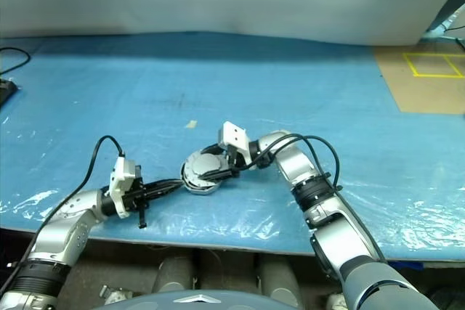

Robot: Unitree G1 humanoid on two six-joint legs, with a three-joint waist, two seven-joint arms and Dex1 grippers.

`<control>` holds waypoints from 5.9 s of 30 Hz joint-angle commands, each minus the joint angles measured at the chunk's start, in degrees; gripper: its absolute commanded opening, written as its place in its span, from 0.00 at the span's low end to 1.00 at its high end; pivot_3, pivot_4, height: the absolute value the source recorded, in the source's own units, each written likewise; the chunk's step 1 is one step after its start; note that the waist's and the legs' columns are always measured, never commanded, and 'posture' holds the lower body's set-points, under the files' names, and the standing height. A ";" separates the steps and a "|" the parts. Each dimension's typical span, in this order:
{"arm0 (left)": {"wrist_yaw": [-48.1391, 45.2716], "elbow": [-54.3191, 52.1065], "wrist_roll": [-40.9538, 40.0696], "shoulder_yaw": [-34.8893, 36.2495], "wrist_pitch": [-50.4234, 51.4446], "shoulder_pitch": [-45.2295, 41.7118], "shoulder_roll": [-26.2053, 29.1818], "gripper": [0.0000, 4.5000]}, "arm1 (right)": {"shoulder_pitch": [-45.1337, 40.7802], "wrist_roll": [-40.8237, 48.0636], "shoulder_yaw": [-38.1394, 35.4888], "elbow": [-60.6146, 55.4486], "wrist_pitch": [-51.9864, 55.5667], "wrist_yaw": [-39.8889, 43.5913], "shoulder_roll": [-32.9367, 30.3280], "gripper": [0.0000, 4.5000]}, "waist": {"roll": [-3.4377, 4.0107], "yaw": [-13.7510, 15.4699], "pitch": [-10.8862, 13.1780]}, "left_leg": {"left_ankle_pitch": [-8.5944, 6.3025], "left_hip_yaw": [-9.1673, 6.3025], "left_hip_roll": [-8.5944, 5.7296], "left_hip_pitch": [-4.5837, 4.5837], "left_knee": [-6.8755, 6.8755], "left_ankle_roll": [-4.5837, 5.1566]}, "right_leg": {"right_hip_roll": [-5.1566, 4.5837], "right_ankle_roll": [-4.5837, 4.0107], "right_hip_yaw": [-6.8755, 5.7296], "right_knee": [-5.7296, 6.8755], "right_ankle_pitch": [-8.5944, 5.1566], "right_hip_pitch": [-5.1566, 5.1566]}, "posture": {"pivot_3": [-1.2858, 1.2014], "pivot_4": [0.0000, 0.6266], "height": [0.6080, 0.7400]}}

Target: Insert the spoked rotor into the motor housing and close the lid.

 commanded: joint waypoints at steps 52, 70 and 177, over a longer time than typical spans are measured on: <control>1.99 2.73 5.19 -1.14 -2.14 0.67 -2.35 0.00 | -5.47 -4.87 4.84 -4.54 11.07 -3.68 2.35 0.66 | 0.00 -0.04 0.00 | 0.02 0.00 0.00 0.13 0.02 -0.04 | 0.00 0.00 0.01 0.07 0.00 0.09 | 0.52 0.24 1.00; 3.71 4.72 5.79 -0.96 -3.32 -0.02 -3.58 0.00 | -5.64 -6.77 5.90 -3.67 10.88 -4.31 2.89 0.66 | 0.01 -0.05 0.00 | -0.02 0.03 -0.01 0.69 -0.02 0.02 | 0.00 0.01 0.07 0.07 0.00 0.56 | 0.52 0.24 1.00; 8.81 4.08 5.75 0.29 0.79 -3.81 -4.64 0.00 | -2.51 7.26 -7.04 -11.28 18.36 -3.62 -3.27 1.00 | 0.21 0.32 -0.31 | 0.07 0.47 -0.09 0.73 -1.48 -0.06 | -0.52 0.15 -0.46 -1.03 -0.39 0.73 | 0.52 0.24 1.00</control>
